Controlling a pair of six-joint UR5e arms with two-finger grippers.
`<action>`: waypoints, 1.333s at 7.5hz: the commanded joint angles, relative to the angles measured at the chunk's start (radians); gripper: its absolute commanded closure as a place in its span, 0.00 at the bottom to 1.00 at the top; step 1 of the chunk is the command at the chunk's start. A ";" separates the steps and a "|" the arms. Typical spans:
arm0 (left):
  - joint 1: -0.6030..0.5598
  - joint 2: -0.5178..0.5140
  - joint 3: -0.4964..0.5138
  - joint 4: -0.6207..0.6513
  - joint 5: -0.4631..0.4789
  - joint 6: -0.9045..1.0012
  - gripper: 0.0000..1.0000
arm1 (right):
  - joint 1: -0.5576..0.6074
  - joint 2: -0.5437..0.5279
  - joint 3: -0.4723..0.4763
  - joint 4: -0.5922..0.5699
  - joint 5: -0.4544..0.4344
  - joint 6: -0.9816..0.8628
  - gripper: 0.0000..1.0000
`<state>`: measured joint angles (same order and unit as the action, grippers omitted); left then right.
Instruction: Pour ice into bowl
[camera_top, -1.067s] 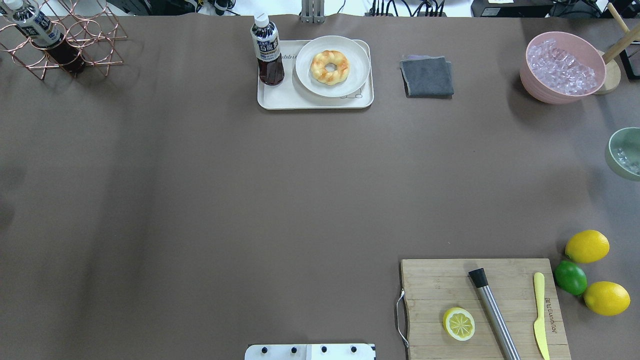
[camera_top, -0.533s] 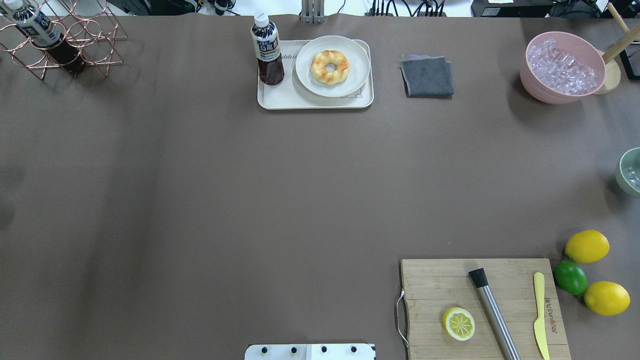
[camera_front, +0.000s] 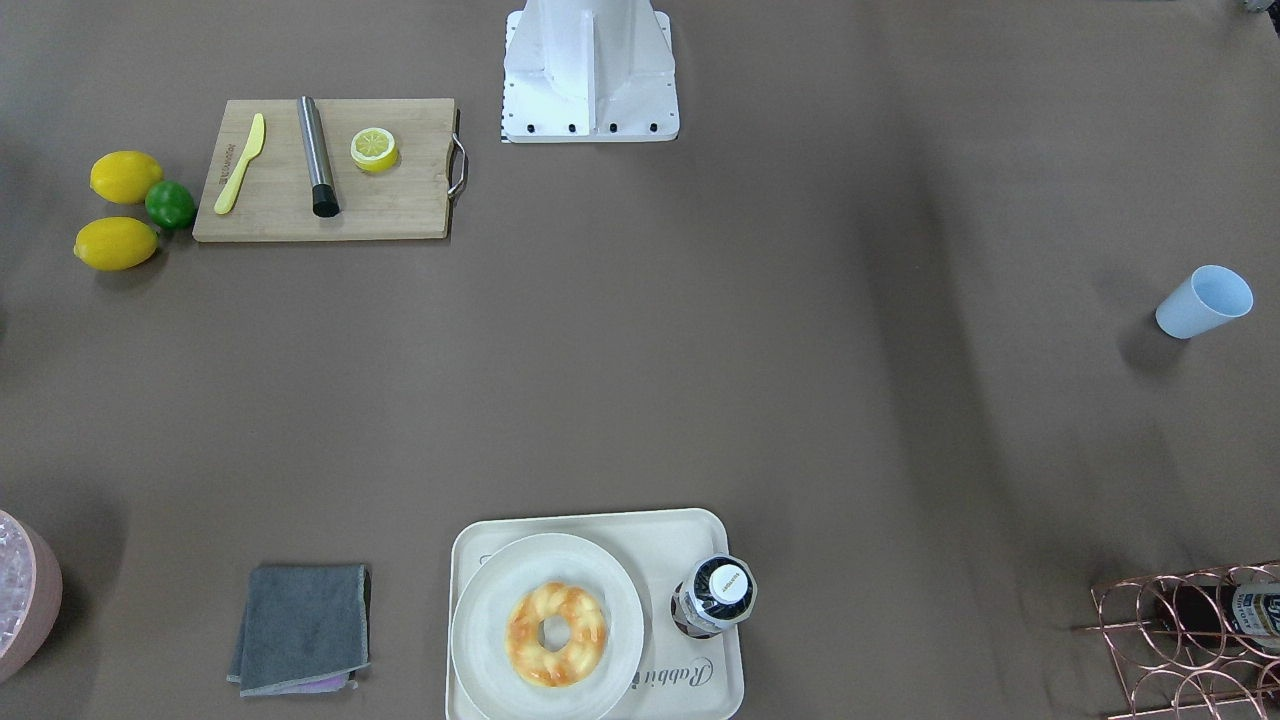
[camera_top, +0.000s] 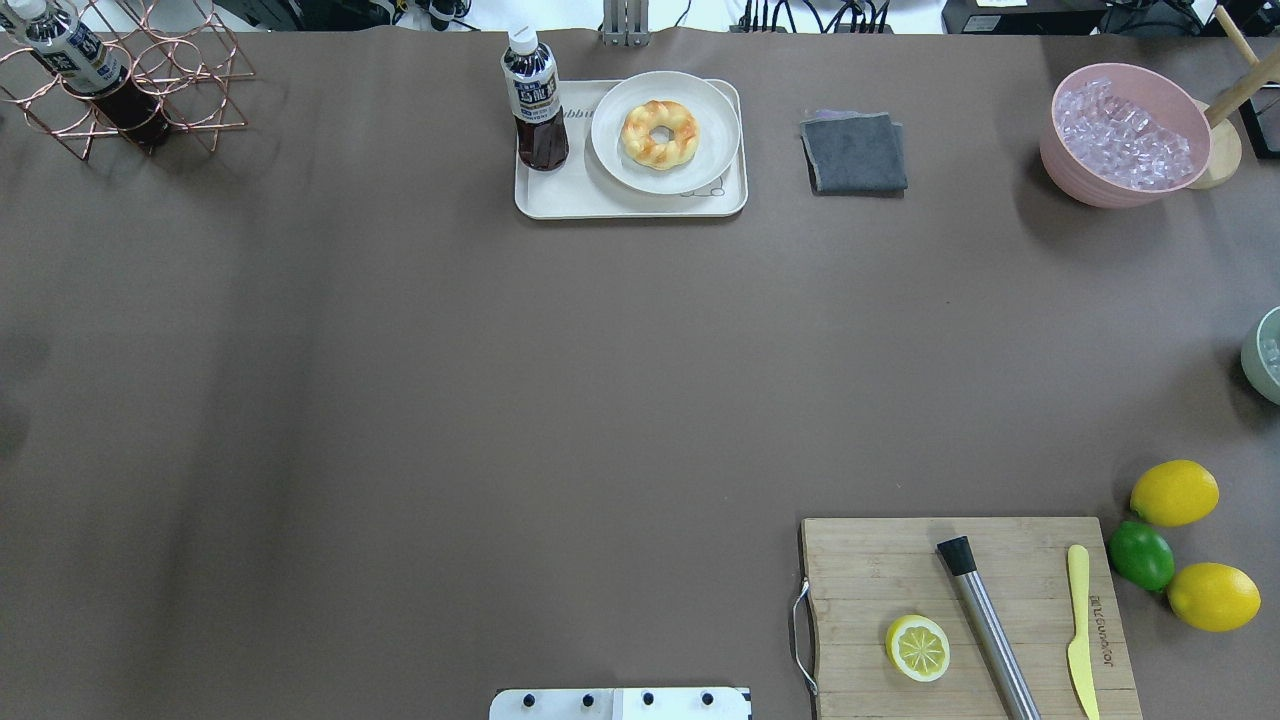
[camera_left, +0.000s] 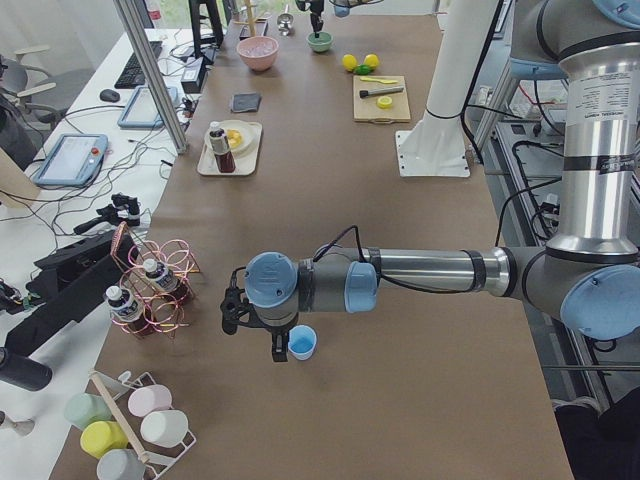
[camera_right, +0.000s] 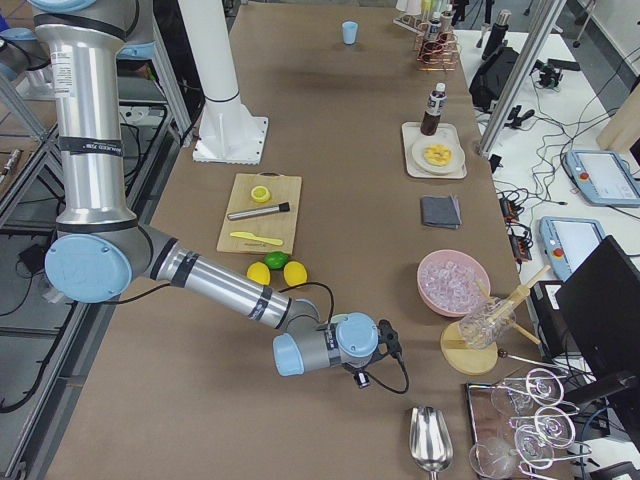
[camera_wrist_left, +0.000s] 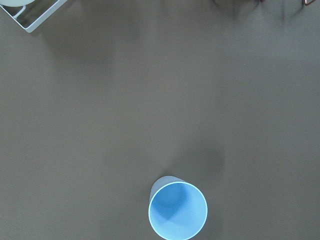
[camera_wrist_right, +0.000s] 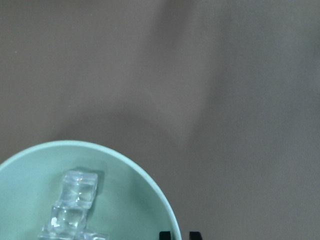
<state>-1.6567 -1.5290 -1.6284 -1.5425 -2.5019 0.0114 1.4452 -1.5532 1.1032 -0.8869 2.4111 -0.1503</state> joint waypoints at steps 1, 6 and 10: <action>0.000 0.004 0.002 -0.001 0.000 0.002 0.02 | 0.003 0.001 0.042 -0.029 0.000 0.000 0.23; -0.003 0.006 0.009 0.004 0.002 0.002 0.02 | 0.053 0.033 0.370 -0.476 -0.015 0.003 0.01; -0.003 0.004 -0.001 0.007 0.002 0.002 0.02 | 0.069 0.065 0.541 -0.630 -0.055 0.245 0.01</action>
<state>-1.6596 -1.5234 -1.6259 -1.5361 -2.5015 0.0138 1.5118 -1.5087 1.6009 -1.4705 2.3742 0.0019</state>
